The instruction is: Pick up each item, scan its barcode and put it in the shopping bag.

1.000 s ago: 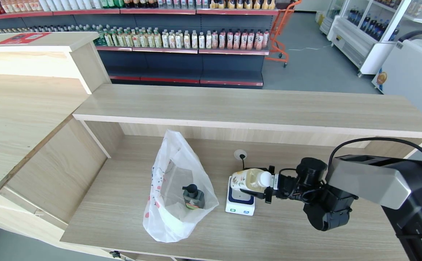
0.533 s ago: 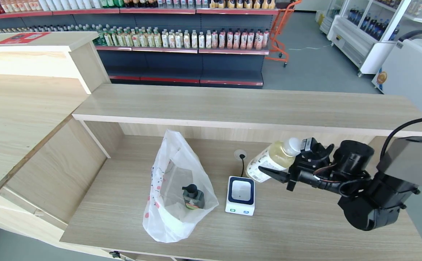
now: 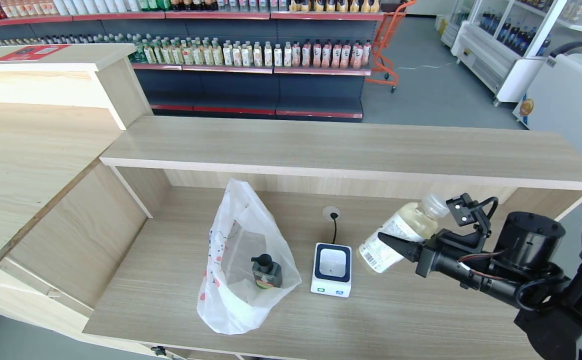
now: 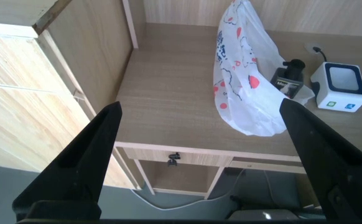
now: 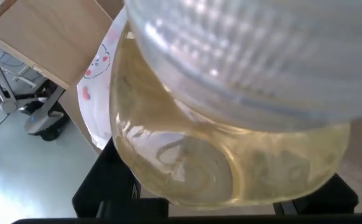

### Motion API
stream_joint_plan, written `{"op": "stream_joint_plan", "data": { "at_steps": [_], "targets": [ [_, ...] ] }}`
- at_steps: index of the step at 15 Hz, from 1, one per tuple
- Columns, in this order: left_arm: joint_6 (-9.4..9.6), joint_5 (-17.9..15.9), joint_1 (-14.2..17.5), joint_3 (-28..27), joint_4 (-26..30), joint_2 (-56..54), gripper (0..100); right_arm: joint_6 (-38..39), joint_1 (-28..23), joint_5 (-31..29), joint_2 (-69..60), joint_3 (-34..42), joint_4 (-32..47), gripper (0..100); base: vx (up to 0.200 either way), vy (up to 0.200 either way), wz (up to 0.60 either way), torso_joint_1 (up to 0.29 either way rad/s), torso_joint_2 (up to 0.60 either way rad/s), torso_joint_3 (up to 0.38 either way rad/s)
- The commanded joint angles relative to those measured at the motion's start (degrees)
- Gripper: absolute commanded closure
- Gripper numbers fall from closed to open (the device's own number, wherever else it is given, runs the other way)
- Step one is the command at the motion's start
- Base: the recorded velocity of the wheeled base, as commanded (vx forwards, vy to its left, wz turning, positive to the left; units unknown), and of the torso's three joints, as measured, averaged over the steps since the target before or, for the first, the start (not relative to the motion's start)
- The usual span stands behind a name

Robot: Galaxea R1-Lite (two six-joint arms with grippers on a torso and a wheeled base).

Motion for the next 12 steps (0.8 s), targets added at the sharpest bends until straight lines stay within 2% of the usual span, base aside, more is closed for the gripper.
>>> {"op": "stream_joint_plan", "data": {
  "at_steps": [1, 6, 12],
  "targets": [
    [-0.02, 0.0, 0.0, 0.0, 0.0, 0.0, 0, 0.0, 0.0, 0.0, -0.9, 1.7, -0.1, 100, 0.0, 0.0, 0.0, 0.0, 0.0, 0.0],
    [-0.02, 0.0, 0.0, 0.0, 0.0, 0.0, 0, 0.0, -1.6, 0.0, -2.9, 3.1, -0.1, 100, 0.0, 0.0, 0.0, 0.0, 0.0, 0.0],
    [-0.02, 0.0, 0.0, 0.0, 0.0, 0.0, 0, 2.2, -2.6, 0.0, -3.2, 4.4, -0.1, 100, 0.0, 0.2, 0.0, 0.0, 0.0, 0.005]
  ]
}}
